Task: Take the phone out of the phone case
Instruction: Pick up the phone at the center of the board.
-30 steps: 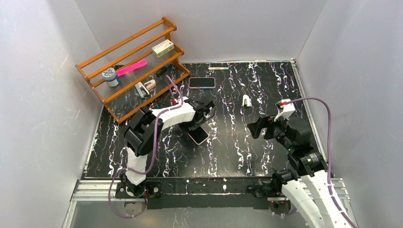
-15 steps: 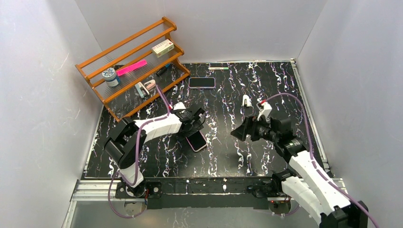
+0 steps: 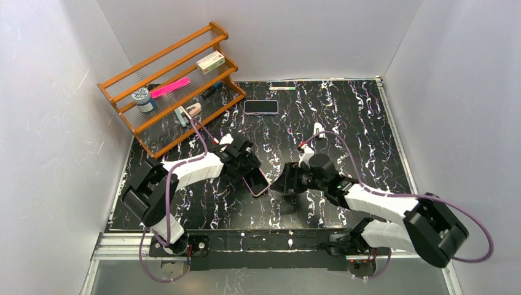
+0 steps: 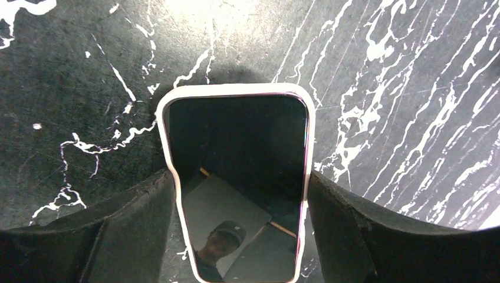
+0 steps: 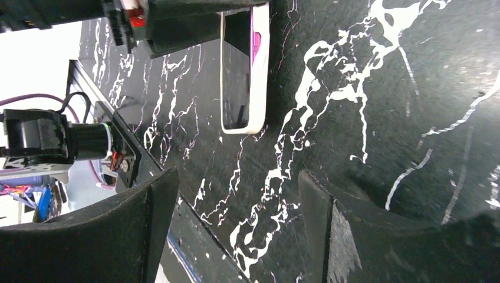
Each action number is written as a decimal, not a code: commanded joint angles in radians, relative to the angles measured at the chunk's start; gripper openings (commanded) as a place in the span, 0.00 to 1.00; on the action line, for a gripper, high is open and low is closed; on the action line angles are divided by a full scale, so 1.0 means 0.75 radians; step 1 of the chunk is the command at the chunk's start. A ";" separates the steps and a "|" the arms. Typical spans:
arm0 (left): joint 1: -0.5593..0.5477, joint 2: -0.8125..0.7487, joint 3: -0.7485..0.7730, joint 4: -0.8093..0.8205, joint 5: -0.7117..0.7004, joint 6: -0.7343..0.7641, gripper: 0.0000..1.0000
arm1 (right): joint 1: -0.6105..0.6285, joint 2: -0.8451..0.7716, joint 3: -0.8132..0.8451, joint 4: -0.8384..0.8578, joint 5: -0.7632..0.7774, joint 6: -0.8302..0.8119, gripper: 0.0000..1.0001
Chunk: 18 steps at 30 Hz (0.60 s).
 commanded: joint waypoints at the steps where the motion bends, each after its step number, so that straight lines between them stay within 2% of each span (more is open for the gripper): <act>1: 0.019 -0.094 -0.032 0.088 0.103 -0.018 0.26 | 0.084 0.162 0.029 0.286 0.117 0.068 0.80; 6: 0.047 -0.106 -0.079 0.141 0.181 -0.024 0.25 | 0.150 0.334 0.070 0.385 0.201 0.089 0.75; 15: 0.087 -0.119 -0.098 0.154 0.262 0.035 0.26 | 0.171 0.535 0.132 0.596 0.183 0.107 0.62; 18: 0.109 -0.124 -0.102 0.154 0.303 0.060 0.27 | 0.181 0.601 0.156 0.662 0.157 0.117 0.52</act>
